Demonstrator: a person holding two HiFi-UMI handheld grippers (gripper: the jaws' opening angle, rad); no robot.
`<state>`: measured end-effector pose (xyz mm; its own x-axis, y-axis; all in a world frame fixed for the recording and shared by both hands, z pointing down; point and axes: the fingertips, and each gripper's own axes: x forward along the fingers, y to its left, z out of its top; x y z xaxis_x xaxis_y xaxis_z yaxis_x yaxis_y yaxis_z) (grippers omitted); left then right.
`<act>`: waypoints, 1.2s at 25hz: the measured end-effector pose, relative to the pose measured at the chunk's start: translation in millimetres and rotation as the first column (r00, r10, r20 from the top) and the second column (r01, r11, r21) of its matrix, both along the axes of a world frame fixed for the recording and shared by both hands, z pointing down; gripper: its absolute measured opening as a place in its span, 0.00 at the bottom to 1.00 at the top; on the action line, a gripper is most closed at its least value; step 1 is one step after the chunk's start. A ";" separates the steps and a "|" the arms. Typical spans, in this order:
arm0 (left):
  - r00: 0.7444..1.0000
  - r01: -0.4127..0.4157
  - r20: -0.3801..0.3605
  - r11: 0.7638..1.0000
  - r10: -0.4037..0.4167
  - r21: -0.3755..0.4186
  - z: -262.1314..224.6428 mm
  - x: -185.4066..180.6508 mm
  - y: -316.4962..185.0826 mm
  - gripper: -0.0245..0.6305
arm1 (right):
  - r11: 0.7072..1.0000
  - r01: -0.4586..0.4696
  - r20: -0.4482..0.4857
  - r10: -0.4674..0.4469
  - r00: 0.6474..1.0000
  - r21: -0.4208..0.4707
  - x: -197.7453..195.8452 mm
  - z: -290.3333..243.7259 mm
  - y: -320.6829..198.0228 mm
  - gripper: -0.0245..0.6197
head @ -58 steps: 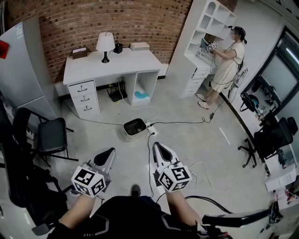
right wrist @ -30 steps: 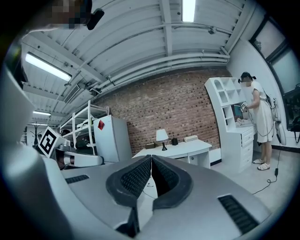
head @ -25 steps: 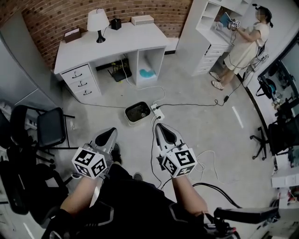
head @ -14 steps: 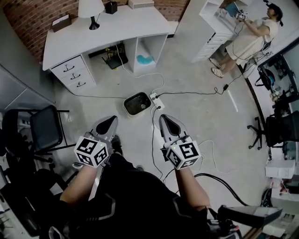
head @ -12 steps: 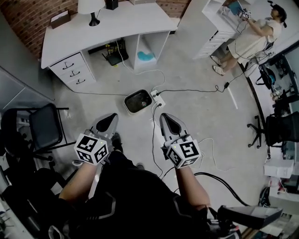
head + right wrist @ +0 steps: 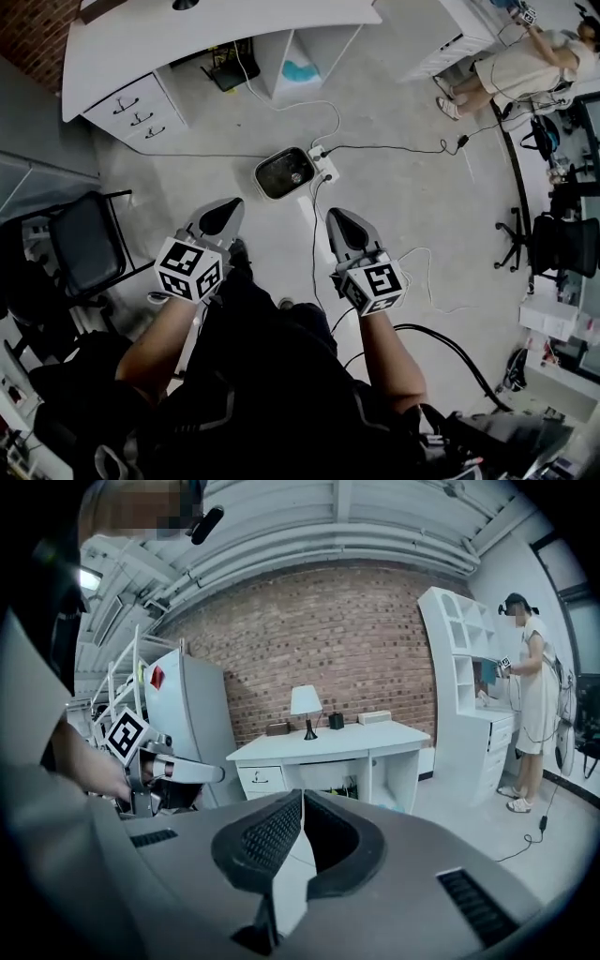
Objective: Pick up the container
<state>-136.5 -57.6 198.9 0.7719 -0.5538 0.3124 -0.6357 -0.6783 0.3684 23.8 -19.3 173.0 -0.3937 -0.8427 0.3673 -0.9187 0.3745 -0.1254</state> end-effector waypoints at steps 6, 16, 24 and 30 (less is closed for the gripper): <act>0.999 -0.047 0.015 0.996 0.048 -0.077 52.9 -0.3 -24.6 0.05 | 0.996 0.012 0.001 -0.012 1.000 -0.093 -11.6 57.5 -27.2 0.05; 0.998 0.024 0.058 0.983 -0.014 -0.184 167.4 22.0 -57.1 0.05 | 0.961 0.101 0.092 -0.080 0.993 -0.258 -12.7 200.2 -56.9 0.08; 0.984 0.174 0.092 0.928 -0.152 -0.329 297.8 23.1 -82.3 0.05 | 0.909 0.096 0.097 -0.062 0.993 -0.405 16.3 339.6 -50.8 0.20; 0.977 0.199 0.145 0.911 -0.156 -0.361 373.1 27.1 -87.4 0.05 | 0.867 0.127 0.119 -0.078 0.990 -0.482 18.5 425.3 -39.7 0.21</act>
<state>-109.5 -145.0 572.0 0.6201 -0.5061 0.5995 -0.7842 -0.3783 0.4918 42.2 -59.0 598.3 -0.5205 -0.5189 0.6782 -0.8537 0.3347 -0.3990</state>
